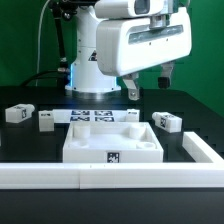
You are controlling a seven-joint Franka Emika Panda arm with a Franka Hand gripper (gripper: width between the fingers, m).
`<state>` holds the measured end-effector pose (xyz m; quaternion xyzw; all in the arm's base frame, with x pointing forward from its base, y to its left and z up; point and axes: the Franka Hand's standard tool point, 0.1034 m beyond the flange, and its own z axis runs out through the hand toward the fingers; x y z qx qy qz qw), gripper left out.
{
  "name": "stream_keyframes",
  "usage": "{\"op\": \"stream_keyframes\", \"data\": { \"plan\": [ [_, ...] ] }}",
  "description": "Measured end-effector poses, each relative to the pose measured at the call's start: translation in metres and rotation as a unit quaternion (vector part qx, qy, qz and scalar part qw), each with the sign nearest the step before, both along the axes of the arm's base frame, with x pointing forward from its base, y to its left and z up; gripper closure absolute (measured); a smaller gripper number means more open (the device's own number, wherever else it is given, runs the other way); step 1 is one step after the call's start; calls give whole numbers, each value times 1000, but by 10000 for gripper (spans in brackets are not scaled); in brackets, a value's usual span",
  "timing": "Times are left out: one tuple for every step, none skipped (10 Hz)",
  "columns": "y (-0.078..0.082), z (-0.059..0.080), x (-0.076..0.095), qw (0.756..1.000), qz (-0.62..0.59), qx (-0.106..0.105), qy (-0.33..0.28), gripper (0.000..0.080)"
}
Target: Assemble one leg
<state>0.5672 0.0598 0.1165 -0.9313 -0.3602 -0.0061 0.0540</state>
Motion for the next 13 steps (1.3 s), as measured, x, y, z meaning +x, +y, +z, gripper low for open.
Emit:
{"op": "stream_keyframes", "data": {
  "plan": [
    [0, 0, 0, 1000, 0, 0, 0, 150],
    [0, 0, 0, 1000, 0, 0, 0, 150],
    [0, 0, 0, 1000, 0, 0, 0, 150],
    [0, 0, 0, 1000, 0, 0, 0, 150],
    [-1, -2, -1, 1000, 12, -1, -4, 150],
    [-3, -8, -5, 999, 50, -2, -21, 150],
    [-8, -17, -15, 995, 89, -6, -37, 150],
    [-13, -27, -29, 990, 130, -10, -51, 150],
    [-13, -33, -35, 982, 180, -19, -52, 150],
    [-10, -39, -38, 971, 231, -36, -48, 150],
    [-7, -44, -42, 958, 278, -55, -37, 150],
    [-9, -43, -41, 960, 273, -54, -37, 150],
    [-10, -43, -41, 960, 273, -54, -37, 150]
  ]
}}
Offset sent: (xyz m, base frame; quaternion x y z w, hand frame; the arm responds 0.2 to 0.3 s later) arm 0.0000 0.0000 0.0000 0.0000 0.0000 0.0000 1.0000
